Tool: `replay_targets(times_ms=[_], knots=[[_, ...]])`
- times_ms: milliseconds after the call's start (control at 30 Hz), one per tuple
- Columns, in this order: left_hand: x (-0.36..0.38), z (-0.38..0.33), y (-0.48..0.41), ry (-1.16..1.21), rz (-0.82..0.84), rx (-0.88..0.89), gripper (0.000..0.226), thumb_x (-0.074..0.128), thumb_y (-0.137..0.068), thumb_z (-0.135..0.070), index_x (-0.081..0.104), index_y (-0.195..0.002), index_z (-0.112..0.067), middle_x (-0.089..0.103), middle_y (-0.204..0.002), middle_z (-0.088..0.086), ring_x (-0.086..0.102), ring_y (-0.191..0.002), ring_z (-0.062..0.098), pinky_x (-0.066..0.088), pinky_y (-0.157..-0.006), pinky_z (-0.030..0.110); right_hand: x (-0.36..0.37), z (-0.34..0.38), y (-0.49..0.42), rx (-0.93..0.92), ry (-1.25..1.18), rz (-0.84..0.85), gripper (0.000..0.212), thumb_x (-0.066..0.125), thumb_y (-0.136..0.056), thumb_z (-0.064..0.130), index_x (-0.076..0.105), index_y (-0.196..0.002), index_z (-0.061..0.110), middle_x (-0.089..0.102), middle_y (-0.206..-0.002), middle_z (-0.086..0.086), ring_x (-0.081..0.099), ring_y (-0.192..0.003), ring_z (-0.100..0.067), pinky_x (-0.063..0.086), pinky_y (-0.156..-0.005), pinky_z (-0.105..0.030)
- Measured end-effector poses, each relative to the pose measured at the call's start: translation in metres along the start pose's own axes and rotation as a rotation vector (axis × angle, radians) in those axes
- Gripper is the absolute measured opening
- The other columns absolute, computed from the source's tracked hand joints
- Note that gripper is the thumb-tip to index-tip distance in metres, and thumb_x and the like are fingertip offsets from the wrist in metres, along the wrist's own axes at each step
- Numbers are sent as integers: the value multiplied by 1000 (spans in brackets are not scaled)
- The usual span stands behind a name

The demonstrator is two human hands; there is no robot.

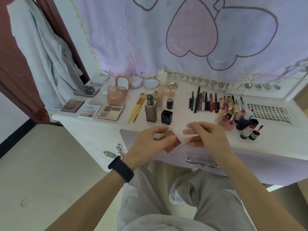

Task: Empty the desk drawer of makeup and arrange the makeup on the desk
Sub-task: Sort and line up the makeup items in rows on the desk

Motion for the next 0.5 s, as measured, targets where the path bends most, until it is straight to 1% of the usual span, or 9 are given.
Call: replay_targets(times_ms=[33,67,100,133,200,300,333,433,500], knots=[[2,1,1,-128,27,37,49,74,-71,-64,62,-116,-49,65,-104,-27,61,-96,-7,50,-83,10,1,0,0,1,1,-3,17,61,-102,22,76,-97,16,80,-86,-1,75,-66,-23,58,-55,-23],[5,2,1,-229,37,70,62,73,-65,-68,58,-122,-49,60,-107,-25,56,-98,-9,43,-80,4,1,0,1,2,5,-8,17,61,-102,22,76,-97,17,80,-86,0,75,-65,-22,58,-55,-22],[8,5,1,-310,27,98,73,73,-64,-67,55,-130,-43,55,-109,-23,53,-99,-8,40,-77,2,2,0,1,3,14,-10,17,61,-102,23,76,-97,17,80,-86,1,75,-66,-22,58,-55,-22],[10,7,0,-386,3,121,78,74,-66,-64,52,-136,-37,52,-110,-18,51,-97,-4,37,-74,2,3,0,2,4,27,-9,16,61,-102,23,76,-98,18,80,-86,2,76,-67,-22,58,-56,-23],[11,8,-1,-515,-45,152,79,72,-72,-59,48,-142,-32,49,-110,-12,50,-97,4,33,-74,4,6,-2,4,1,46,3,15,62,-101,24,76,-99,20,80,-87,3,76,-71,-22,60,-58,-25],[13,9,-3,-635,-40,162,81,67,-74,-58,43,-147,-31,50,-111,-7,49,-100,11,36,-81,17,11,-2,8,-37,82,22,15,63,-100,27,77,-102,22,79,-89,4,76,-73,-23,60,-61,-27],[13,10,-3,-634,-32,155,82,68,-73,-57,43,-147,-31,50,-110,-8,48,-98,11,36,-80,17,12,-1,9,-61,102,33,15,63,-100,28,77,-103,23,79,-89,5,76,-74,-22,60,-62,-26],[9,11,-4,-574,-23,126,80,71,-70,-54,44,-143,-36,47,-102,-13,49,-90,7,31,-69,7,16,1,12,-127,154,71,15,62,-100,33,77,-104,29,79,-91,9,76,-75,-16,60,-64,-25],[7,11,-4,-588,-24,130,79,71,-68,-54,45,-141,-39,49,-99,-15,50,-89,8,29,-67,5,17,2,13,-155,179,89,16,62,-100,34,76,-104,30,79,-91,11,76,-75,-13,61,-66,-26]])
Point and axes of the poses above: each hand's wrist, its own y-axis away from the middle knuckle, its own x-axis out of the palm, z = x × y, the point moved 3 cm from there along -y, towards the middle knuckle
